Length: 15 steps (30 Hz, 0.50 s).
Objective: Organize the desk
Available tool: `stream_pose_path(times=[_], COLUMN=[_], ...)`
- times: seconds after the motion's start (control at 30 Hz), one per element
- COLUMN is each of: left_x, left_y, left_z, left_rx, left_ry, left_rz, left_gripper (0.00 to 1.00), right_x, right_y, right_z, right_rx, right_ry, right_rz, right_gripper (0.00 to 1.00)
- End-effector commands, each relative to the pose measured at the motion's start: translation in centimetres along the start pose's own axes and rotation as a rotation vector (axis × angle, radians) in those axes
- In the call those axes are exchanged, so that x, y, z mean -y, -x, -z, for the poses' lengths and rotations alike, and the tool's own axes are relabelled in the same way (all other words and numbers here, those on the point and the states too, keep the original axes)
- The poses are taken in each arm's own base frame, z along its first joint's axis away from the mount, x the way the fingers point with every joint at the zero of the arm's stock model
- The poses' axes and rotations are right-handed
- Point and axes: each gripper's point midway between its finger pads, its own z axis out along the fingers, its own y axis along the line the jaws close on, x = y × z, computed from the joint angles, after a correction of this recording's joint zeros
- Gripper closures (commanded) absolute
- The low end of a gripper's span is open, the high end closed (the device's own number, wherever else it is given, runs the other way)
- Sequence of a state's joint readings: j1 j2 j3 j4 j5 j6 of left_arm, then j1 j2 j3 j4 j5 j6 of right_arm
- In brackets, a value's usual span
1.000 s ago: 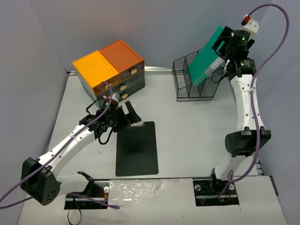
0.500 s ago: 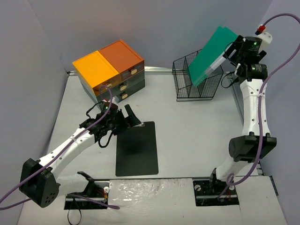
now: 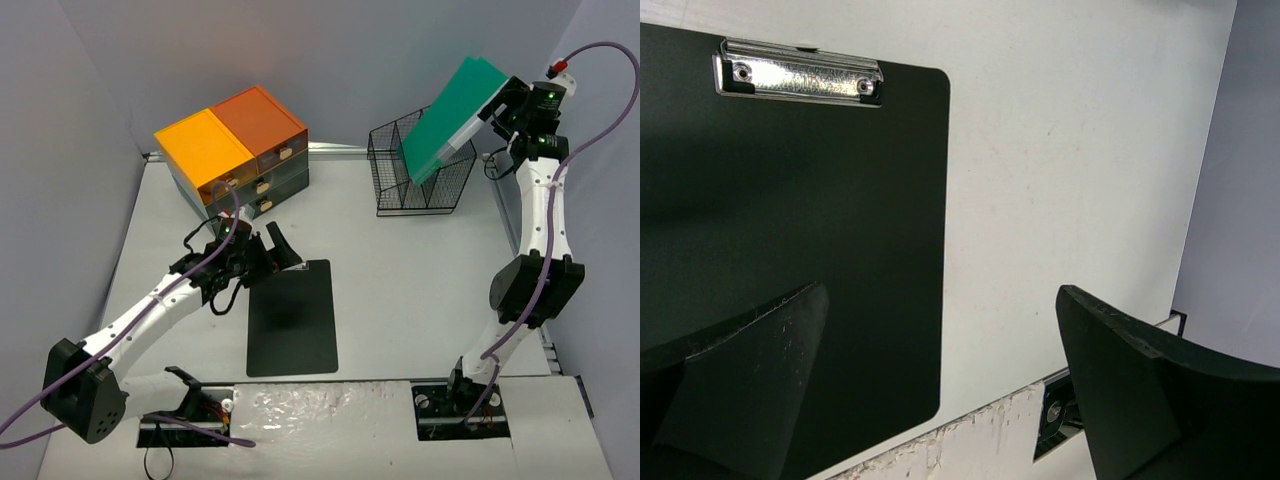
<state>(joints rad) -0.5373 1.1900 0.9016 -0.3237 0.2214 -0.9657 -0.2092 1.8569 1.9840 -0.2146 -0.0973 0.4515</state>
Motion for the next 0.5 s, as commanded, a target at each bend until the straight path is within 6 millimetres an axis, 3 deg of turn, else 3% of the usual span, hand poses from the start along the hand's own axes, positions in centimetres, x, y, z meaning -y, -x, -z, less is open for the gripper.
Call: stream_pose_path(times=[0.0,0.33,0.43,0.47], left_x=[2.4,2.3,2.5,2.6], left_y=[1.6,1.7,2.0,2.1], left_z=[0.7,0.4,0.5,0.5], left_rx=[0.047,0.032,0.033,0.034], left_ry=[-0.081,-0.063,-0.062,-0.062], left_rz=[-0.009,-0.023,-0.029,-0.032], left_gripper=[0.03,0.03,0.03,0.03], right_x=[-4.2,-6.2,-6.1,-6.2], right_y=[4.2,5.1,5.4,5.4], right_z=[-1.1,-5.2,-5.7,-5.6], right_rx=[0.135,0.161,0.163,0.158], right_ry=[0.207,0.344,0.355,0.364], right_rz=[-0.004,-0.027,-0.049,-0.048], right_gripper=[0.25,0.31,0.45,0.67])
